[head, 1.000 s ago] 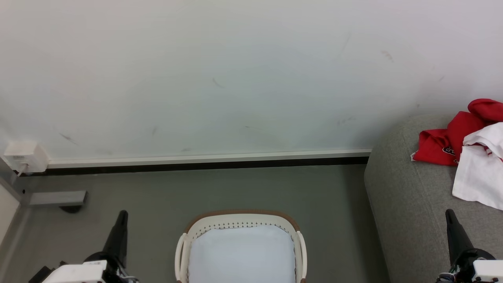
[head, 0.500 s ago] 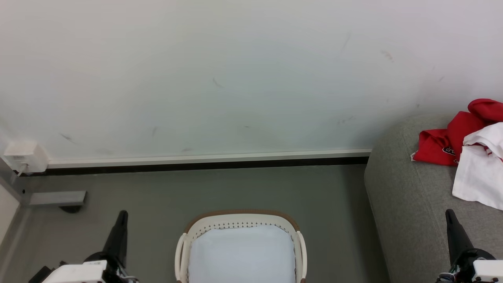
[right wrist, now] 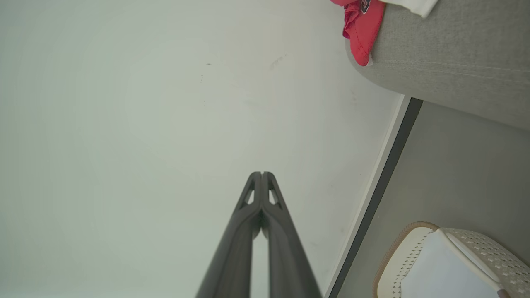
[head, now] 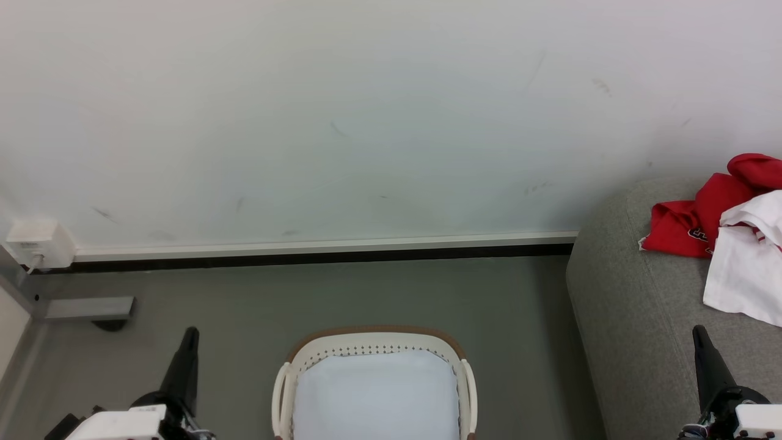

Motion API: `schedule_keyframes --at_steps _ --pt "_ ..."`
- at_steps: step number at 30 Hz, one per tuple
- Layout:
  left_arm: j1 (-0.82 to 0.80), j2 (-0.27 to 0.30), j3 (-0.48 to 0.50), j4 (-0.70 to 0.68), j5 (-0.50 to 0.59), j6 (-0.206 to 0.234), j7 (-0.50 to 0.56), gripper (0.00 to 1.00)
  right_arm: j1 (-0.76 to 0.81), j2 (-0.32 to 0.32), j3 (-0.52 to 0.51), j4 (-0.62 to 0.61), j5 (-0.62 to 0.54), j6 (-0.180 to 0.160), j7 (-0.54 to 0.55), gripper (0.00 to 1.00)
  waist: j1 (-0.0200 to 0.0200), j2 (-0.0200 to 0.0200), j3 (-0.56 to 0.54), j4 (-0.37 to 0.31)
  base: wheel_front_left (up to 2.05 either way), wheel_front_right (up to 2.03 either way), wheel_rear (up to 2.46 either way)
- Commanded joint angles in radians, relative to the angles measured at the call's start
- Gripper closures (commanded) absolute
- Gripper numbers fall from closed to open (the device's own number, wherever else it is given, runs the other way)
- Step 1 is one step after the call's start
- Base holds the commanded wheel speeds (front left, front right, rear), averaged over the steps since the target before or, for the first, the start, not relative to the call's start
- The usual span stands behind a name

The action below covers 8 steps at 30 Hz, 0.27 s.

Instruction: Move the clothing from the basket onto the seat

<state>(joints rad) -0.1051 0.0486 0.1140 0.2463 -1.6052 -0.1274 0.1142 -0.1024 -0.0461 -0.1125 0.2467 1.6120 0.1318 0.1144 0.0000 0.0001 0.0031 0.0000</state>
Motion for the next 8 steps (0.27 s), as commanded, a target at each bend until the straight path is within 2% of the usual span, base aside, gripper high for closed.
schedule_keyframes --at_steps 1,8 --pt "-0.008 0.002 0.001 -0.003 -0.014 -0.006 0.003 1.0 -0.013 -0.008 -0.004 -0.005 0.002 -0.002 0.003 1.0 0.0 -0.0001 0.0 0.0 0.0 0.0 0.0" --pt "-0.008 0.002 0.001 -0.003 -0.014 -0.006 0.003 1.0 -0.013 -0.008 -0.004 -0.005 0.002 -0.002 0.003 1.0 0.0 -0.0001 0.0 0.0 0.0 0.0 0.0"
